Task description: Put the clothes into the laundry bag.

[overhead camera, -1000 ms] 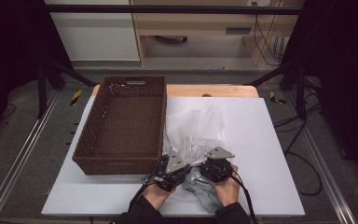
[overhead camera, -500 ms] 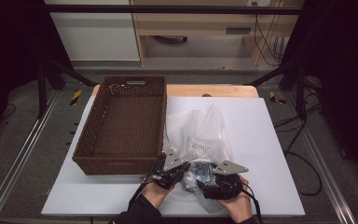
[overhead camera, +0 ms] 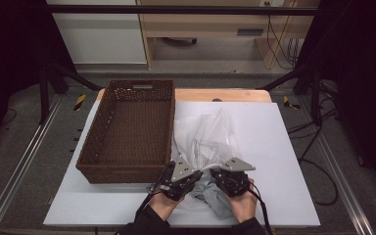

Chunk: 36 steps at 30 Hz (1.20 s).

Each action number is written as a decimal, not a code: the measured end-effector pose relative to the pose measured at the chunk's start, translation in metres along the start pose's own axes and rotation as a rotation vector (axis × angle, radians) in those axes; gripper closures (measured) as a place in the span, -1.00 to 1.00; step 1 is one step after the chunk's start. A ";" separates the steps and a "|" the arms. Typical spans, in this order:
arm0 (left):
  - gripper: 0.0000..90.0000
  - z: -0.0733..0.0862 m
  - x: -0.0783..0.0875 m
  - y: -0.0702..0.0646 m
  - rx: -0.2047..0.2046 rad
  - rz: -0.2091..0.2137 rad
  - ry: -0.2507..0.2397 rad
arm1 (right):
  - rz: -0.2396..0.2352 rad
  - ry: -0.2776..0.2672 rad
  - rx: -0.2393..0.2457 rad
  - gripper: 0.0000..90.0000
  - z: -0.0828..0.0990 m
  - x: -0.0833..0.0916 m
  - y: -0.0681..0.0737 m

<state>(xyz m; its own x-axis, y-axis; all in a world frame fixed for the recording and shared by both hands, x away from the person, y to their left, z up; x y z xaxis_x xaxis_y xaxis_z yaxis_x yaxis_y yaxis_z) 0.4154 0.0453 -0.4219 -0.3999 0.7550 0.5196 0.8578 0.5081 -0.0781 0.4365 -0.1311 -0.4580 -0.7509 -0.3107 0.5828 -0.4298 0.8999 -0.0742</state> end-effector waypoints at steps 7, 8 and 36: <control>0.96 0.006 -0.008 0.000 -0.001 0.003 0.031 | 0.080 0.043 -0.013 0.66 0.004 -0.033 -0.007; 0.96 0.008 -0.010 0.001 0.002 0.001 0.041 | 0.085 0.043 -0.011 0.56 0.004 -0.032 -0.007; 0.94 0.007 -0.008 0.003 -0.068 -0.023 0.013 | -0.053 0.005 0.078 -0.57 0.019 0.026 0.003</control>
<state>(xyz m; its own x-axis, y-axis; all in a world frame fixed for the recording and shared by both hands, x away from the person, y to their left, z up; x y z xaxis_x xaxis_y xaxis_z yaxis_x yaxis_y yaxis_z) 0.4191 0.0435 -0.4322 -0.4160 0.7379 0.5314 0.8686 0.4955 -0.0082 0.4060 -0.1420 -0.4587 -0.7241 -0.3552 0.5912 -0.5063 0.8559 -0.1058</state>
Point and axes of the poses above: each handheld gripper's, and its own axes: x roughly backward along the jaws, z roughly out of its underside, y roughly to its left, the point moved 2 cm from there along -x, roughly forward along the jaws, and after that the axes turned 8 degrees about z, right-handed, at the moved point
